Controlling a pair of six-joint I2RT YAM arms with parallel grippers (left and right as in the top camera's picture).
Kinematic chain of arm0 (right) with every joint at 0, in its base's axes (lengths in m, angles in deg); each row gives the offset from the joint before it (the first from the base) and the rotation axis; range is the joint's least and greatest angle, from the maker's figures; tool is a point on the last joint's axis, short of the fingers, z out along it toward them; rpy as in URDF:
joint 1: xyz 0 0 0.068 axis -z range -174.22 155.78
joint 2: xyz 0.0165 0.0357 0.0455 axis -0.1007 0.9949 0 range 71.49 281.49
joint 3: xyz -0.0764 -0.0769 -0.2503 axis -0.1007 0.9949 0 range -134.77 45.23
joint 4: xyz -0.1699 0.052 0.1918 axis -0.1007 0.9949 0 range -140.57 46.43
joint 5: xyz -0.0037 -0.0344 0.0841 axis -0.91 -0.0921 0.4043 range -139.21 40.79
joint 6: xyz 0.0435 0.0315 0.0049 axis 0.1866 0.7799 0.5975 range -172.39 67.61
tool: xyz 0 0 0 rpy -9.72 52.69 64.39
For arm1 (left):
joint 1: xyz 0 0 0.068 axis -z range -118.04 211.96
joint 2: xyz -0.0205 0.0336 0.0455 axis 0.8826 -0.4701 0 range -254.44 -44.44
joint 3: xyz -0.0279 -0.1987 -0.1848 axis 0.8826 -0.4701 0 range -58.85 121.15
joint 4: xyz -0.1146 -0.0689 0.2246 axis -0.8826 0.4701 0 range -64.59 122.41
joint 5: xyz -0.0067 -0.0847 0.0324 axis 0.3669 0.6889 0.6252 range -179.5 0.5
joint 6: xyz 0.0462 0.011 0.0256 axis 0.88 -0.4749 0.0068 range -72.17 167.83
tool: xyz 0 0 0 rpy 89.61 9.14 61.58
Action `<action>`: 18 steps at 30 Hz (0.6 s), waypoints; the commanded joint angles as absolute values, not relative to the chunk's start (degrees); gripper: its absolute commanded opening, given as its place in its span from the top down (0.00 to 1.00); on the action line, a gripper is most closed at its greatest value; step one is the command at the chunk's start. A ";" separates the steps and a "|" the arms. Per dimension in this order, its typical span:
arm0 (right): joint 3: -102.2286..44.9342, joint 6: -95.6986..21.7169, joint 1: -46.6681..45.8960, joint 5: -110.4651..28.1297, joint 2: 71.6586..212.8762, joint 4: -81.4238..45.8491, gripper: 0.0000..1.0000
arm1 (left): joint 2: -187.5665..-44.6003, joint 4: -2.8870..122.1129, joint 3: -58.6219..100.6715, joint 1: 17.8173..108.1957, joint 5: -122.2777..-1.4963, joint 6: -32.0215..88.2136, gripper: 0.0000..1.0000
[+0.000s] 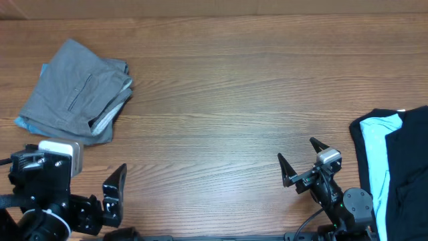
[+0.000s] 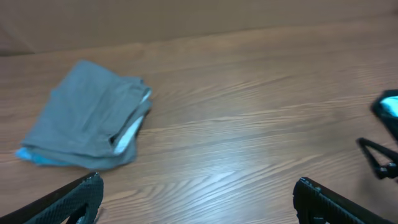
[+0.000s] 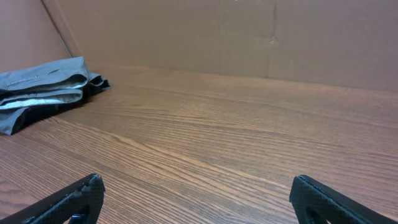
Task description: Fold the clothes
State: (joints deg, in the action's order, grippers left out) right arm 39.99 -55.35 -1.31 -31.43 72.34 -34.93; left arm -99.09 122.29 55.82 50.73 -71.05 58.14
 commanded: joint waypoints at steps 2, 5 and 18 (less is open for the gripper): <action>40.34 -54.91 -0.90 -31.08 71.66 -35.28 0.00 | -99.16 122.20 55.62 51.39 -79.46 59.60 0.00; 40.34 -54.91 -0.90 -31.08 71.66 -35.31 0.00 | -99.02 121.98 54.95 52.46 -80.84 60.19 0.00; 40.34 -54.91 -0.90 -31.10 71.66 -35.28 0.00 | -75.81 71.84 1.29 60.00 -70.89 59.38 0.00</action>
